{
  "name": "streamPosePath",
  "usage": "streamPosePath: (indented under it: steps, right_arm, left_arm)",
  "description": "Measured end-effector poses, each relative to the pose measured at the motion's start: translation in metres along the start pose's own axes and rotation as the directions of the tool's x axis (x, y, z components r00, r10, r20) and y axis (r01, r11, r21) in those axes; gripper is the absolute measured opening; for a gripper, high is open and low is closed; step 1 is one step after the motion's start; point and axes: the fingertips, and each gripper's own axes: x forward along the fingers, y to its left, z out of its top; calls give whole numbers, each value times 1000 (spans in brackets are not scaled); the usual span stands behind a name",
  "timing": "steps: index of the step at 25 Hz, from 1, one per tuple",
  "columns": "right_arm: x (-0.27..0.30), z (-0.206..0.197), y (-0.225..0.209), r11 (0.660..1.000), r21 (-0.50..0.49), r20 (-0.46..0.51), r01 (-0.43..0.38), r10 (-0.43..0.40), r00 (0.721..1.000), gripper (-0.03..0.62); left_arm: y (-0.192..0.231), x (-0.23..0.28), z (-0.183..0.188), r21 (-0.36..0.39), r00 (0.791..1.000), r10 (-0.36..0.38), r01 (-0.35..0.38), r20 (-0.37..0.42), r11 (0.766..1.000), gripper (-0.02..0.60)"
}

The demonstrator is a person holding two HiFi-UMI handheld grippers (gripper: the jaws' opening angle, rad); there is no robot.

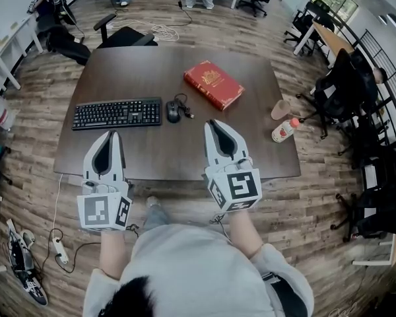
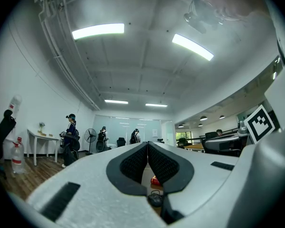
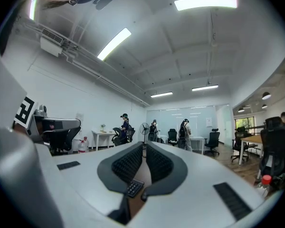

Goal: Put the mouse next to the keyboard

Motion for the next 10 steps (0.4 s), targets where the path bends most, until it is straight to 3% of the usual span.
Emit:
streamPosePath:
  steps: [10]
  right_arm:
    - [11,2,-1,1000,4,7,-18,18,1000,22]
  left_arm:
    - [2,10,0,6,1000,1,-1,-2,1000,10]
